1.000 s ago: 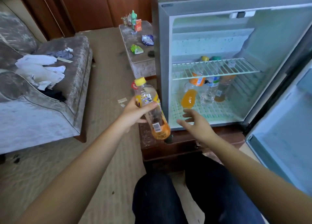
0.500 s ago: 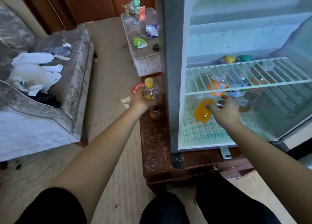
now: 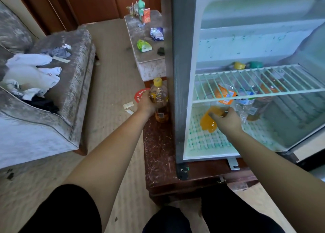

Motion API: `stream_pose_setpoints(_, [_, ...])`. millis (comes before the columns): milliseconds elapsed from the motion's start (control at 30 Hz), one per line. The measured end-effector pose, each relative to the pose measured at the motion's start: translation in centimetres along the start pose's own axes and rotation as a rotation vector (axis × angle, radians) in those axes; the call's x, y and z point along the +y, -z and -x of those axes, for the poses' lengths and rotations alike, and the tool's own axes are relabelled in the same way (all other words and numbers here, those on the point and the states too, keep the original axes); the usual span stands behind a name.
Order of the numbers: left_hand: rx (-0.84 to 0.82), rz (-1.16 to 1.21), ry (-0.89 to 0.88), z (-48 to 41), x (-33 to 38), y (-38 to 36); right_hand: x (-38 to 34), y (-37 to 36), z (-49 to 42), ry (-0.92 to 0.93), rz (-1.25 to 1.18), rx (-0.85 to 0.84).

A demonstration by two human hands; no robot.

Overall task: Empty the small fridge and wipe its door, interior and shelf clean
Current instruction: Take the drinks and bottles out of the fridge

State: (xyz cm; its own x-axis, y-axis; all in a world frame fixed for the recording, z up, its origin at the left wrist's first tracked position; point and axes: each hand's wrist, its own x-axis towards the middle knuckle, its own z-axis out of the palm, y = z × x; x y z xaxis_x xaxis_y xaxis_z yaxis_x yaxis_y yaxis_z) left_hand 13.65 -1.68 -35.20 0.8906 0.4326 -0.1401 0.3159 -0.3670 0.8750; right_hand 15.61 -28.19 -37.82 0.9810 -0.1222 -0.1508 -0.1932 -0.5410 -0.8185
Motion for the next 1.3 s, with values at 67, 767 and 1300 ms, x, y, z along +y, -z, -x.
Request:
stream_pose_setpoints(67, [-0.020,0.008,0.024,0.1,0.0,0.4,0.3,0.3,0.7,0.021,0.075,0.015])
stream_pose_setpoints(767, [-0.537,0.104,-0.136,23.3,2.8,4.4,0.8,1.7,24.1,0.384,0.063,-0.307])
stream_pose_setpoints(1300, [0.119,-0.070,0.006,7.2,-1.2,6.9,0.5,6.0,3.5,0.038,-0.081,0.249])
